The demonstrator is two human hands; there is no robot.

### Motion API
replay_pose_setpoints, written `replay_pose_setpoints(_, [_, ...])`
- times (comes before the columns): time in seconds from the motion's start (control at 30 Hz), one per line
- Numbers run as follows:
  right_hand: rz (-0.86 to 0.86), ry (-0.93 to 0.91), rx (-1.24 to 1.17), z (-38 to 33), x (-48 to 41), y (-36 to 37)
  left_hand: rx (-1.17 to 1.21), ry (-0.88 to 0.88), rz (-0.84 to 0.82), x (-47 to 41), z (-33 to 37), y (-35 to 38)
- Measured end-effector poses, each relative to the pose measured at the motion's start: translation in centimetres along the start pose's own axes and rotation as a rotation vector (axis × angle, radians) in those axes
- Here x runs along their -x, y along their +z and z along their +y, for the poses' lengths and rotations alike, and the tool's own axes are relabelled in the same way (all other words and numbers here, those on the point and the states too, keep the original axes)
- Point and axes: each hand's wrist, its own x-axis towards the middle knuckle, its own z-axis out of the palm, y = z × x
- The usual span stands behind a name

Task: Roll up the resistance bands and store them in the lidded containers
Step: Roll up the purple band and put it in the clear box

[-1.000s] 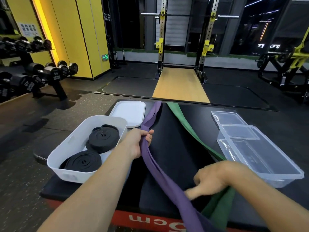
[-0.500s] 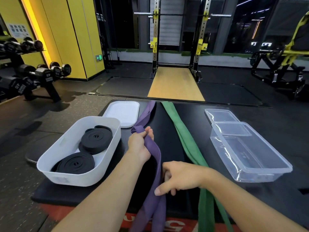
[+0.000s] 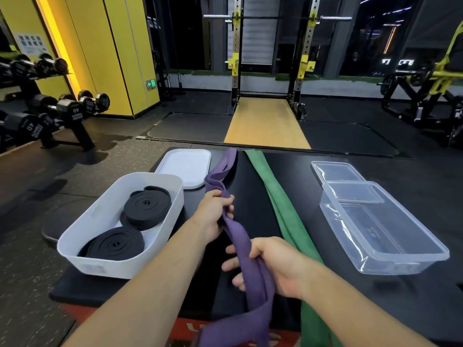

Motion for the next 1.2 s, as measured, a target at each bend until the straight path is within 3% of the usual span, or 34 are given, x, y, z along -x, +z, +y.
replay_pose_setpoints(0.13, [0.011,-0.073,-0.047,-0.8,-0.8,-0.6,-0.446,-0.022,0.097,-0.2,0.4,-1.6])
replay_pose_setpoints(0.3, [-0.046,-0.036,-0.087,-1.9,-1.7,-1.2,-0.556,-0.041,0.027,0.7,0.2,-2.1])
replay_pose_setpoints(0.47, [-0.035,-0.192,0.538,-2.9,-1.7,-1.3,-0.607,0.076,-0.01,0.7,0.1,-3.2])
replay_pose_setpoints(0.57, [0.131,-0.215,0.601,-3.2,-2.6,-0.6,-0.64,0.122,-0.012,0.9,0.0,-3.9])
replay_pose_setpoints(0.67, [0.285,-0.371,1.019,-3.6,-4.1,-0.8,-0.813,0.204,0.048,1.7,0.1,-4.0])
replay_pose_setpoints(0.73, [0.253,-0.403,1.222,-3.5,-4.6,-0.6,-1.037,0.289,0.093,2.2,0.1,-4.1])
replay_pose_setpoints(0.83, [0.162,-0.46,1.294,-2.8,-5.2,0.0,-1.214,0.423,0.059,2.7,-0.3,-5.0])
replay_pose_setpoints(1.03, [0.266,-0.549,1.182,-2.7,-4.2,-0.4,-1.158,0.684,-0.169,4.7,-3.3,-7.9])
replay_pose_setpoints(1.1, [0.253,-0.499,1.306,-2.8,-3.9,-0.4,-1.253,0.754,-0.244,4.8,-3.8,-8.8])
replay_pose_setpoints(1.2, [0.213,-0.347,1.586,-2.9,-2.8,0.0,-1.275,0.769,-0.206,5.2,-3.8,-9.0])
